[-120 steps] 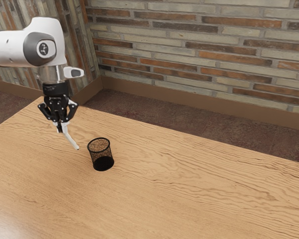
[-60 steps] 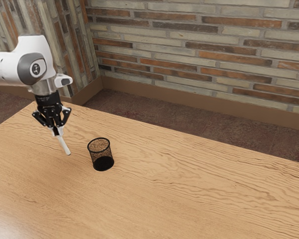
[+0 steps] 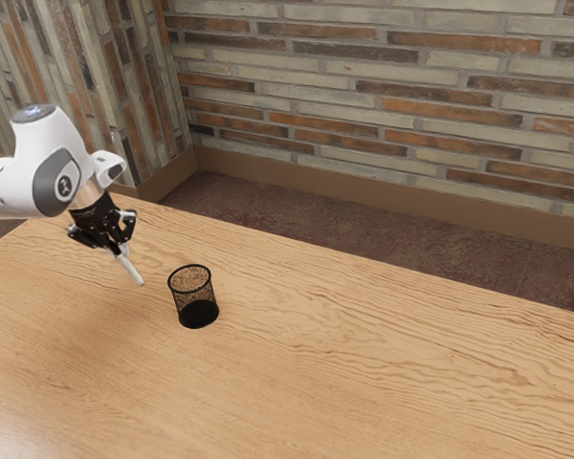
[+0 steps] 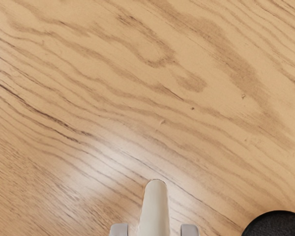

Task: Take the marker out of the pen holder and place it to the left of the pen holder.

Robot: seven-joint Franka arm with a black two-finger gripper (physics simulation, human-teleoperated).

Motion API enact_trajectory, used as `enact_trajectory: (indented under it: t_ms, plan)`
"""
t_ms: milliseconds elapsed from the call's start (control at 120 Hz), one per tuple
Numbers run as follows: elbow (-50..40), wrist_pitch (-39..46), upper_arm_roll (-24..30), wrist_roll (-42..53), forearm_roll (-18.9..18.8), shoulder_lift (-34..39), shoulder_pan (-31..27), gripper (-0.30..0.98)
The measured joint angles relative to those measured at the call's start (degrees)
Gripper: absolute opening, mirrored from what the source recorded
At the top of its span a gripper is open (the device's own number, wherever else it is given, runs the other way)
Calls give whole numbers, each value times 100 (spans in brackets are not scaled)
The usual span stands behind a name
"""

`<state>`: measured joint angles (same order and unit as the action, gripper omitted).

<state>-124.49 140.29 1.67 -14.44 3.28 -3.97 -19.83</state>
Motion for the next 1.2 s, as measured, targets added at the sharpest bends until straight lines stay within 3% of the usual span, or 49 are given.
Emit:
enact_trajectory:
  t_ms: [350,492,617,867,1200]
  plan:
    - [-122,1324,-107,-58,294,-575,-5,4]
    - [-114,1517,-113,-10,355,-700,-4,32]
    - [-116,1482,-114,28,362,-609,-4,48]
    - [430,-221,-83,77,274,30,-14,62]
    - [2514,-2954,563,117,-340,229,-5,67]
